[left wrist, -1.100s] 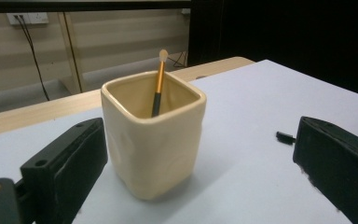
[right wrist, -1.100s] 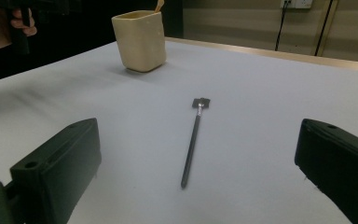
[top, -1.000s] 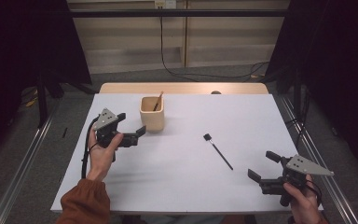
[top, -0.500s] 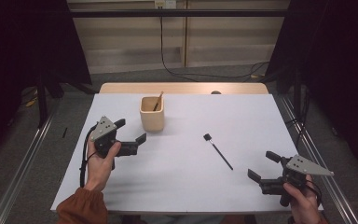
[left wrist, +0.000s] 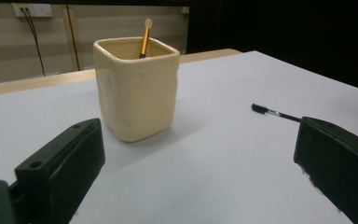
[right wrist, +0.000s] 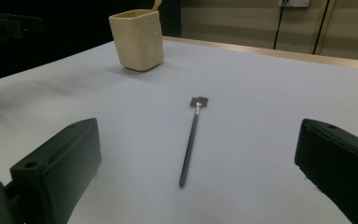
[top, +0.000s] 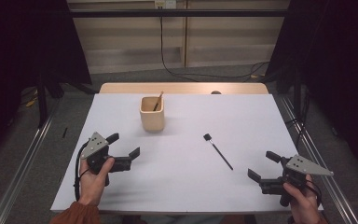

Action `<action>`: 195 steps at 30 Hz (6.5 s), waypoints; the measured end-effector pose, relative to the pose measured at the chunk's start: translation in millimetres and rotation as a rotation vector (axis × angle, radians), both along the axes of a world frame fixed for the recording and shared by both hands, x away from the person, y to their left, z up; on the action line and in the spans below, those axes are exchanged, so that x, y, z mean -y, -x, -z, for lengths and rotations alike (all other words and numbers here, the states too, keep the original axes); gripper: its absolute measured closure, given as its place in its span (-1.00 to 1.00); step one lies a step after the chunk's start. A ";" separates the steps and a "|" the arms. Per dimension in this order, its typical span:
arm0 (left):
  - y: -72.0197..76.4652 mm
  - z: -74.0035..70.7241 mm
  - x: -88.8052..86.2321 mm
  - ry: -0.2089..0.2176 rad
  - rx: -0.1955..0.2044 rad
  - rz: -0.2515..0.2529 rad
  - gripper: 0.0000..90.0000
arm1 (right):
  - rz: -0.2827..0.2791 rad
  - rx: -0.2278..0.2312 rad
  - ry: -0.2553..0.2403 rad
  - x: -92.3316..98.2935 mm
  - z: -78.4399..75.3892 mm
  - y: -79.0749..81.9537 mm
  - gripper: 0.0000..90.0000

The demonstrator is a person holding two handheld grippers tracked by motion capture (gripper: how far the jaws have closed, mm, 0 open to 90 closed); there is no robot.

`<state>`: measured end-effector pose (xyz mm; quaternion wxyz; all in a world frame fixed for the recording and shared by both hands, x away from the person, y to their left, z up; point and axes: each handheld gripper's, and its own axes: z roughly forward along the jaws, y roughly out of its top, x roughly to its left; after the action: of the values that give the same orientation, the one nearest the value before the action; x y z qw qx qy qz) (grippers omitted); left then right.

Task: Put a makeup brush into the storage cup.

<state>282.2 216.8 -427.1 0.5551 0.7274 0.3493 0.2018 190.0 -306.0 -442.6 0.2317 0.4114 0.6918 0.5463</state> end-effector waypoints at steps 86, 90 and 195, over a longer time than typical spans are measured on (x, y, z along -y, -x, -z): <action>34.4 9.9 -20.5 0.024 0.020 -0.005 -0.95 | -0.034 0.024 0.121 -59.1 -62.3 -148.1 -0.90; 34.4 9.8 -21.7 0.019 0.022 -0.008 -0.95 | -0.051 -0.024 0.141 -57.4 -60.6 -150.5 -0.91; 33.0 11.2 -20.7 -0.042 0.032 0.033 -0.95 | -0.239 -0.928 0.772 -113.8 5.9 -178.4 0.91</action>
<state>249.2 237.5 -438.3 0.5487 0.7411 0.3238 0.2117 368.4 -192.3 -448.5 -0.0244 0.4122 0.9098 0.0424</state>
